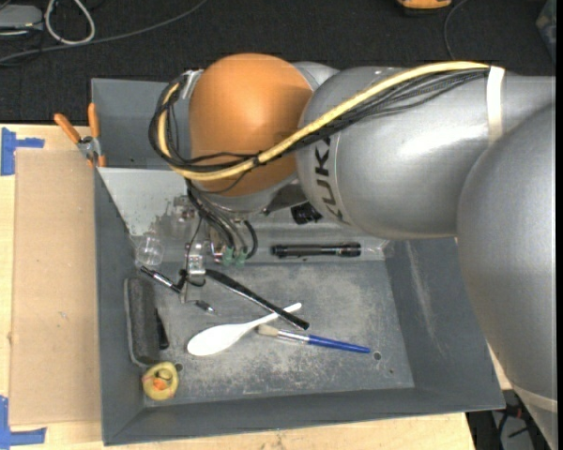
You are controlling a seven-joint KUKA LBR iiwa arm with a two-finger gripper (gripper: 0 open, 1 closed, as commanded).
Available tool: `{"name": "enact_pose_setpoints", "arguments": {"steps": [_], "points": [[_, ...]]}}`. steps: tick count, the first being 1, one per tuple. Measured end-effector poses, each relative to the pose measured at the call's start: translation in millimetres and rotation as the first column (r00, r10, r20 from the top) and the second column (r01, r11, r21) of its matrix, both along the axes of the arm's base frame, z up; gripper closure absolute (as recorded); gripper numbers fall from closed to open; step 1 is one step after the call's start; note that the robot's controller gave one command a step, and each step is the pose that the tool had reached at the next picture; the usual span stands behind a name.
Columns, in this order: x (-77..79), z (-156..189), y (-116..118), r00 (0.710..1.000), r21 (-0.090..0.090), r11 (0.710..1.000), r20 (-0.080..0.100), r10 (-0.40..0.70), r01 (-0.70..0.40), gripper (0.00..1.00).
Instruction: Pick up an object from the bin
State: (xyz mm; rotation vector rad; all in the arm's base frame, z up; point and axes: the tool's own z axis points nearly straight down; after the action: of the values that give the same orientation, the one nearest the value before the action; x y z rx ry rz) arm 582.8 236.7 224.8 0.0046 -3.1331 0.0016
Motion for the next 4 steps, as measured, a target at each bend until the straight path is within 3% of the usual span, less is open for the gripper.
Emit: {"name": "enact_pose_setpoints", "arguments": {"steps": [1,2,3,4], "points": [[2.0,5,-1,1.000,0.002,1.000,0.008,-0.005,0.005,0.00],[0.8,-53,-20,0.989,0.002,0.989,0.009,-0.146,0.146,0.00],[17.0,-64,-108,0.978,0.004,0.978,0.008,-0.210,0.210,0.00],[-40.7,-96,-107,0.995,0.002,0.995,-0.007,-0.099,0.099,0.00]]}}
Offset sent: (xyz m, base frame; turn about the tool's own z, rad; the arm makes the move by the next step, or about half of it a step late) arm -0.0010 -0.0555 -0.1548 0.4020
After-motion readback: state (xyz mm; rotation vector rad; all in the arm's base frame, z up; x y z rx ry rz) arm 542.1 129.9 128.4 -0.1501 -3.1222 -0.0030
